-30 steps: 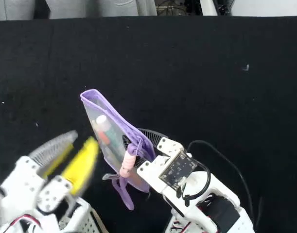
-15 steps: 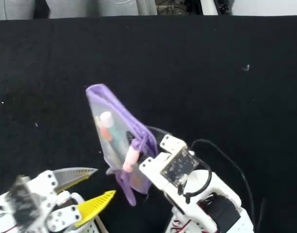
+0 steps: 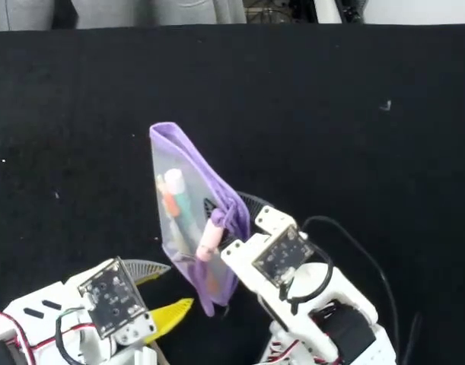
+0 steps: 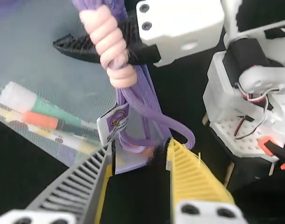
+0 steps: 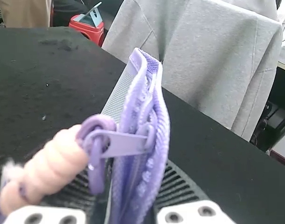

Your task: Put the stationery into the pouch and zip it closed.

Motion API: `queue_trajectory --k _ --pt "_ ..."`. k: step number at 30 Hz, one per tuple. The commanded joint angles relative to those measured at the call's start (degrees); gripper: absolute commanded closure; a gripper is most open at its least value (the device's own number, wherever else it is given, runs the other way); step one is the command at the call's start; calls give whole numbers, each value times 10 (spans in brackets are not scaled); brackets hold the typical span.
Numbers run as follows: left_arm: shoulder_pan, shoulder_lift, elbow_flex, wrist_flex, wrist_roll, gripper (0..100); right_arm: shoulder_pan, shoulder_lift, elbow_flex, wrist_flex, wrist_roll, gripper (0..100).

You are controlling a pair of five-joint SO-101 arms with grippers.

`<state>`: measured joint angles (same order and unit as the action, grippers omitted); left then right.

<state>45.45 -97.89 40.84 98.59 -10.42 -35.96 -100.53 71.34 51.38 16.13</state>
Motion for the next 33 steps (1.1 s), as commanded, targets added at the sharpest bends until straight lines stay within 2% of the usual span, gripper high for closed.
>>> queue_trajectory --k 1,6,8,16,23,27,29,31,33 --pt "-5 -13 32 -55 -6 812 8 7 2 -6 7 988" --pt "-111 -29 116 -154 -4 809 8 7 1 -6 7 988" --pt "-131 -31 153 -178 -3 810 8 7 1 -6 7 988" --pt "-132 -31 193 -195 -1 812 7 7 1 -6 6 988" --pt "-132 -31 291 -317 0 812 7 7 1 -5 6 988" --pt "-132 -31 318 -346 0 816 7 7 1 -4 6 988" --pt "-132 -31 319 -348 0 868 7 7 1 -4 7 988" --pt "-132 -32 315 -348 -3 971 7 7 1 -4 7 988" --pt "-132 -32 315 -347 -1 948 7 7 1 -4 7 988"
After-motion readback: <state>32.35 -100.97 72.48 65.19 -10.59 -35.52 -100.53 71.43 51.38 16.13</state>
